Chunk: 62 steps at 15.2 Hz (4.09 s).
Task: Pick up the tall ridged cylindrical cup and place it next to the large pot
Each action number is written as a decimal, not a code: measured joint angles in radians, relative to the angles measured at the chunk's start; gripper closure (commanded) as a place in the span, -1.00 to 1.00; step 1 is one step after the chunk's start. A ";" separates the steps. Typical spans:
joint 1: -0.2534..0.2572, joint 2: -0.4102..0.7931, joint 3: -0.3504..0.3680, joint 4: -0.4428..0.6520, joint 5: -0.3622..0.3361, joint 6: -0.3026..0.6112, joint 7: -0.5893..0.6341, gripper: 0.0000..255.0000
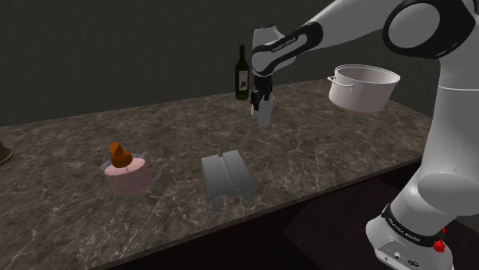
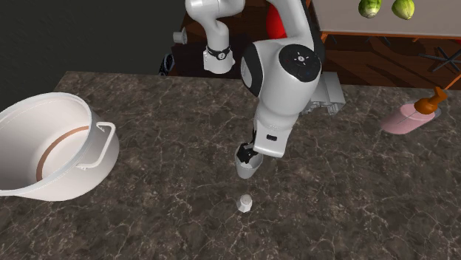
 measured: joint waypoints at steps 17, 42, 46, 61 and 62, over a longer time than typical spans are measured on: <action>0.000 -0.006 0.000 0.007 0.001 -0.013 -0.001 1.00; 0.002 -0.074 0.003 0.249 0.011 -0.321 -0.026 1.00; 0.003 -0.075 0.003 0.297 0.012 -0.371 -0.030 1.00; 0.004 -0.022 0.002 0.582 0.015 -0.601 -0.048 1.00; 0.005 -0.014 0.003 0.605 0.014 -0.617 -0.048 1.00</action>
